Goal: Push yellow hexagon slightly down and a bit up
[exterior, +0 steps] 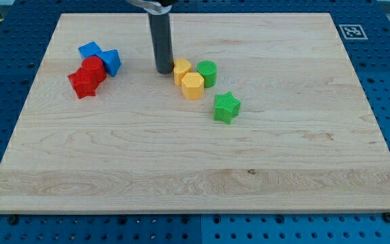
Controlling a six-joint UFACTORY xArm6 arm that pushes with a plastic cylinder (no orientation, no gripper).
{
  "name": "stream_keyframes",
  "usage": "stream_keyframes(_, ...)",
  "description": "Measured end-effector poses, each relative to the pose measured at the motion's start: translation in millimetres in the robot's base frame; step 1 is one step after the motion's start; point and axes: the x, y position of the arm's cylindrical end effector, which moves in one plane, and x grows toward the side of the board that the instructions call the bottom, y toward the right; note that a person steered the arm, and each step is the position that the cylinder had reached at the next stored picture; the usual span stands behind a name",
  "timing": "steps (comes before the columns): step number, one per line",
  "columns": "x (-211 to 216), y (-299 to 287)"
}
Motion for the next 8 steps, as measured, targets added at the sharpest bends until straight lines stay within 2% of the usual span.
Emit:
stream_keyframes(3, 23.1, 38.9)
stream_keyframes(4, 23.1, 31.0)
stream_keyframes(5, 40.8, 6.2)
stream_keyframes(8, 57.6, 50.2)
